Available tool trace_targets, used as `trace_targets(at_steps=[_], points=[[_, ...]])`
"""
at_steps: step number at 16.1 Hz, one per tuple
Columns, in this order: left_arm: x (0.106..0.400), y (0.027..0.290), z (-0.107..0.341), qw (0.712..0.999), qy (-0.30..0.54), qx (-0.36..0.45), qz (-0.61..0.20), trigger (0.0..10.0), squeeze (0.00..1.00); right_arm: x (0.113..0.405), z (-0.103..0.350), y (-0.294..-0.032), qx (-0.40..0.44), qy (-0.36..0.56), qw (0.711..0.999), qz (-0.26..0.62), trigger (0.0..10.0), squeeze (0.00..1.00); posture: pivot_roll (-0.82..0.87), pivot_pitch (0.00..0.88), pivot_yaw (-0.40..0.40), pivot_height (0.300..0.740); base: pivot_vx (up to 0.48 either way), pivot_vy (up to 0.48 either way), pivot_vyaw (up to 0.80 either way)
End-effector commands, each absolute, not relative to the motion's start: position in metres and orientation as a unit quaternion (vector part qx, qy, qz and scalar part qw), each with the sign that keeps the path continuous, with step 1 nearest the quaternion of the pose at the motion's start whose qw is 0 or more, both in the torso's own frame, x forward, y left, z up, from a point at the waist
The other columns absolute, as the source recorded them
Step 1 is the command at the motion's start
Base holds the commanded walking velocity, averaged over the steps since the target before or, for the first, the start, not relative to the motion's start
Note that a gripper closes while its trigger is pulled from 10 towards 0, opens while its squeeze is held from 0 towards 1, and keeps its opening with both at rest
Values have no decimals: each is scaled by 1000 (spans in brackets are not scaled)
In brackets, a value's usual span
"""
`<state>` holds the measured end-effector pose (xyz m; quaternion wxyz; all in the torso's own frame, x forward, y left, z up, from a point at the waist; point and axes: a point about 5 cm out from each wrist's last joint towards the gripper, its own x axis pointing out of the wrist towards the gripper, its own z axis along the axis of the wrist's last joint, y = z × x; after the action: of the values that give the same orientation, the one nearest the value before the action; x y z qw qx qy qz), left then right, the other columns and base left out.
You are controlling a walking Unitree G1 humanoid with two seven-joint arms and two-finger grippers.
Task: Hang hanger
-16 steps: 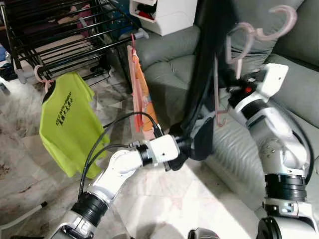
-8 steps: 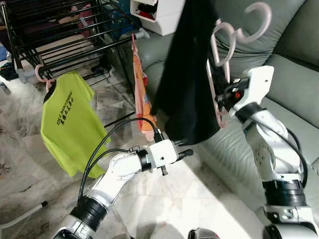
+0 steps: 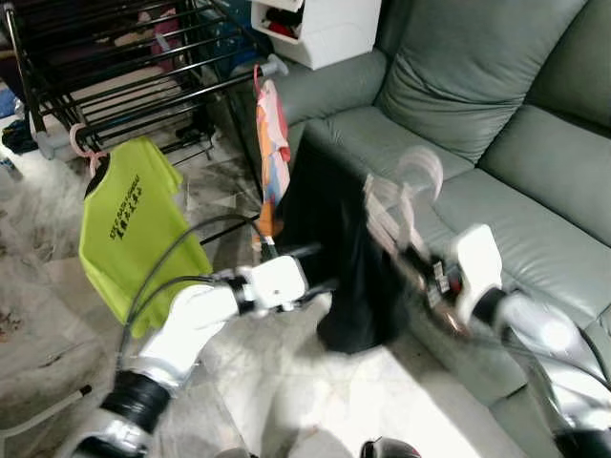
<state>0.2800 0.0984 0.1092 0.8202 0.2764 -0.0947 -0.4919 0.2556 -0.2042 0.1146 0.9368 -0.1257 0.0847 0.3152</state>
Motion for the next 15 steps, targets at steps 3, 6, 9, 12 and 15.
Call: trace_targets(at_steps=[3, 6, 9, 12, 15], points=[[293, 118, 114, 816, -98, 325, -468, 10000, 1000, 242, 125, -196, -150, 66, 907, 387, 10000, 0, -107, 0, 71, 740, 0, 0, 0], [307, 120, 113, 860, -71, 292, -412, 10000, 1000, 249, 128, -194, -154, 40, 920, 358, 10000, 0, -109, 0, 73, 740, 0, 0, 0], [312, 114, 106, 912, -44, 194, -359, 10000, 1000, 261, 138, -183, -150, -9, 936, 317, 10000, 0, -109, 0, 73, 740, 0, 0, 0], [318, 112, 104, 948, -4, 86, -306, 10000, 573, 263, 139, -172, -145, -22, 937, 316, 10000, 0, -108, 0, 65, 740, 0, 0, 0], [325, 107, 111, 961, 8, -13, -276, 10000, 0, 263, 137, -161, -140, -26, 934, 328, 10000, 0, -112, 0, 64, 740, 0, 0, 0]])
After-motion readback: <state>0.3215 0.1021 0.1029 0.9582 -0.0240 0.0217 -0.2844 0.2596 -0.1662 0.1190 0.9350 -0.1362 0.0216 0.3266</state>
